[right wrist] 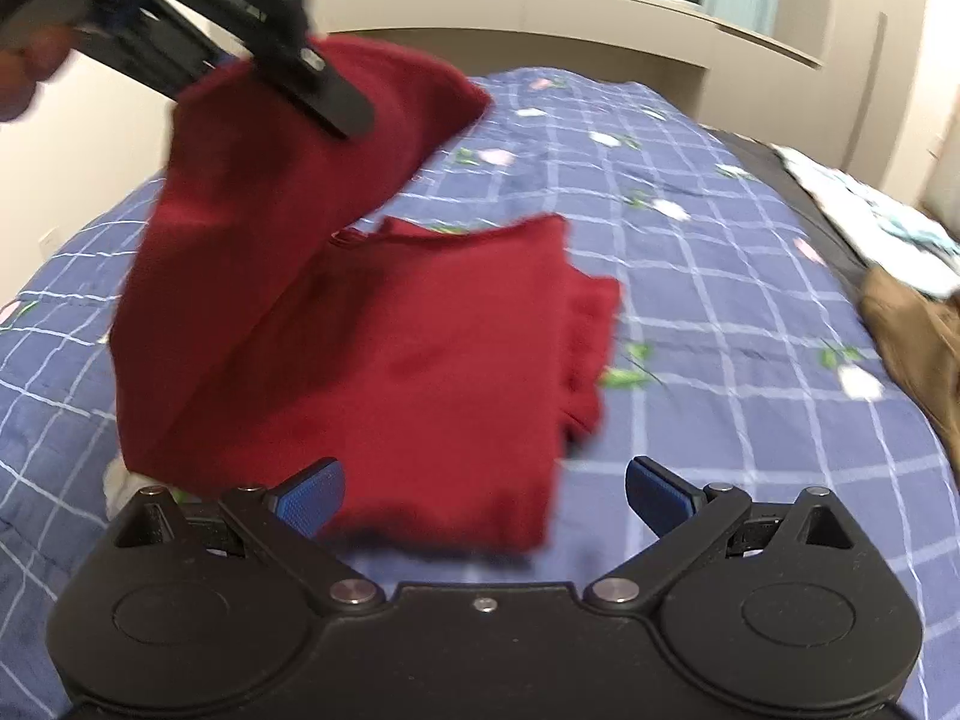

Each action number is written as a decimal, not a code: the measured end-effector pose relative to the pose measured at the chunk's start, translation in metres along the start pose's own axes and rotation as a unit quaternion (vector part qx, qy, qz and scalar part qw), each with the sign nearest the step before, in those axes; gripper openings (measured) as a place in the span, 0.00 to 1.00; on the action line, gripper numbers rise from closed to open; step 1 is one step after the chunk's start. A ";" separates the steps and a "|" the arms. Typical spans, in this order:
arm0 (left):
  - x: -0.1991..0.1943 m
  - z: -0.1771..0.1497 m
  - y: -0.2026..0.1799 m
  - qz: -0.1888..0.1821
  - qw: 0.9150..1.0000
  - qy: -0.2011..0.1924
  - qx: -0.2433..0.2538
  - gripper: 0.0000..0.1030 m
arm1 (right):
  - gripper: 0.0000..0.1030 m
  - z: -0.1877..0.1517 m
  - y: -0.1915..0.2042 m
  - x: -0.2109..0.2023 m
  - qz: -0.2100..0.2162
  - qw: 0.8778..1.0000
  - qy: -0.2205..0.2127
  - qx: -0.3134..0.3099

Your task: Fold small clothes

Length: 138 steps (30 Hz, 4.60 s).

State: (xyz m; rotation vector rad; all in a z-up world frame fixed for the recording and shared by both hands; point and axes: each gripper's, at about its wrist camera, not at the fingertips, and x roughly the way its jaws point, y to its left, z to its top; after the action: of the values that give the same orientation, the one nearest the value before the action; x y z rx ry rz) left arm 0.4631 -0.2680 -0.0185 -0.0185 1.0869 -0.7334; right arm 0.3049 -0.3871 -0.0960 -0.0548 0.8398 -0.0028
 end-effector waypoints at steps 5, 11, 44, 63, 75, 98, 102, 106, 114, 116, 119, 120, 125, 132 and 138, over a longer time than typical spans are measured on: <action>0.053 -0.011 -0.016 0.003 0.998 0.059 0.003 0.23 | 0.97 -0.020 -0.018 -0.008 -0.020 0.999 0.020 0.028; 0.040 -0.019 -0.004 -0.028 0.998 0.058 -0.016 0.62 | 0.97 -0.028 -0.022 -0.009 -0.021 0.998 0.028 0.047; -0.011 -0.080 0.121 0.104 0.972 0.046 -0.208 0.98 | 0.65 0.040 0.008 -0.010 0.006 0.938 -0.022 0.345; -0.001 -0.054 0.120 0.140 0.970 0.021 -0.197 0.99 | 0.79 0.025 -0.033 -0.019 -0.060 0.978 -0.050 0.194; 0.047 -0.015 0.138 0.177 0.961 -0.008 -0.214 0.99 | 0.81 0.102 -0.049 0.098 -0.076 0.994 -0.047 0.055; 0.026 -0.067 0.092 0.139 0.976 0.012 -0.165 0.99 | 0.87 0.050 -0.025 0.025 -0.033 0.996 -0.066 0.044; 0.036 -0.081 0.089 0.152 0.974 0.039 -0.161 0.99 | 0.88 0.029 -0.029 0.035 -0.055 0.995 -0.025 0.080; 0.036 -0.084 0.088 0.154 0.973 0.052 -0.163 0.99 | 0.95 0.014 -0.042 0.046 -0.059 0.989 0.000 0.133; 0.032 -0.085 0.087 0.156 0.973 0.061 -0.159 0.99 | 0.99 0.012 -0.038 0.037 -0.070 0.988 -0.006 0.137; 0.033 -0.088 0.088 0.155 0.973 0.065 -0.161 0.99 | 0.99 0.005 -0.041 0.040 -0.069 0.987 0.007 0.147; 0.033 -0.090 0.090 0.152 0.973 0.065 -0.164 0.99 | 0.99 0.002 -0.044 0.037 -0.061 0.984 0.007 0.167; 0.032 -0.090 0.090 0.152 0.972 0.066 -0.165 0.99 | 0.99 0.002 -0.043 0.034 -0.062 0.984 0.003 0.166; 0.030 -0.094 0.091 0.149 0.972 0.070 -0.167 0.99 | 0.99 0.001 -0.038 0.024 -0.060 0.985 -0.002 0.164; 0.021 -0.087 0.106 0.123 0.973 0.040 -0.190 0.99 | 0.99 0.006 -0.050 0.027 0.006 0.982 -0.011 0.189; 0.035 -0.058 0.135 0.096 0.969 0.007 -0.226 0.99 | 0.99 0.042 -0.070 0.068 0.075 0.972 0.005 0.222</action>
State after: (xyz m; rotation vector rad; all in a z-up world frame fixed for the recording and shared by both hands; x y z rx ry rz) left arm 0.4968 -0.1648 -0.1235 -0.2931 1.2325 -0.3008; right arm 0.3830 -0.4564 -0.1154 0.4292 0.8354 -0.0490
